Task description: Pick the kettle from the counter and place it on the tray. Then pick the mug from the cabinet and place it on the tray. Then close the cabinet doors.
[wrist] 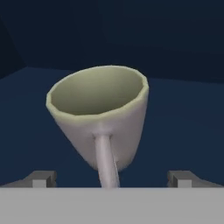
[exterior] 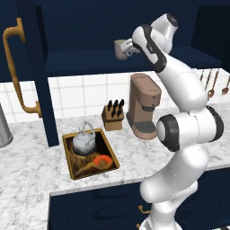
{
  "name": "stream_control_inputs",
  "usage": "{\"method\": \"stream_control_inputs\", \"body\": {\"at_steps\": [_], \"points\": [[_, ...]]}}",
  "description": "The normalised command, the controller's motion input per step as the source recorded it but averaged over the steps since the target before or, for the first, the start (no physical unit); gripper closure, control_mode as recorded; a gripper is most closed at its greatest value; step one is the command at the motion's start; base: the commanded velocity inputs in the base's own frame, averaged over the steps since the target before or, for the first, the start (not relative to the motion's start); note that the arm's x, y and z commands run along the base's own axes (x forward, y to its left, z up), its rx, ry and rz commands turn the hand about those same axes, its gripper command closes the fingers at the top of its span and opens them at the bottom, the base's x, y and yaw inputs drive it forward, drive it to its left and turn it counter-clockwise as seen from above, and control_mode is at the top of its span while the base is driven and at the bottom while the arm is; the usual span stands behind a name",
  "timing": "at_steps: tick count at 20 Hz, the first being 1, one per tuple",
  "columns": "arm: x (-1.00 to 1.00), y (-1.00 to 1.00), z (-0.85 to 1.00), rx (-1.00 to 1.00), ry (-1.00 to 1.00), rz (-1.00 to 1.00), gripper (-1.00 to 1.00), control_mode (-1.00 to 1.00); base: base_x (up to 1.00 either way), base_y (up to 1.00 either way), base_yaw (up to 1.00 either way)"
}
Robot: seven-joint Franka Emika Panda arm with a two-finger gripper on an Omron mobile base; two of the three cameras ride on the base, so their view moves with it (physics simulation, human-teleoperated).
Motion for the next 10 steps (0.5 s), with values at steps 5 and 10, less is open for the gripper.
{"method": "stream_control_inputs", "body": {"at_steps": [5, 10], "points": [[0.28, 0.03, -0.04, 0.02, 0.00, 0.01, -1.00, -1.00, 0.00, 0.00, 0.00], [-0.01, 0.06, -0.02, 0.00, -0.01, 0.00, -1.00, -1.00, 0.00, 0.00, 0.00]]}}
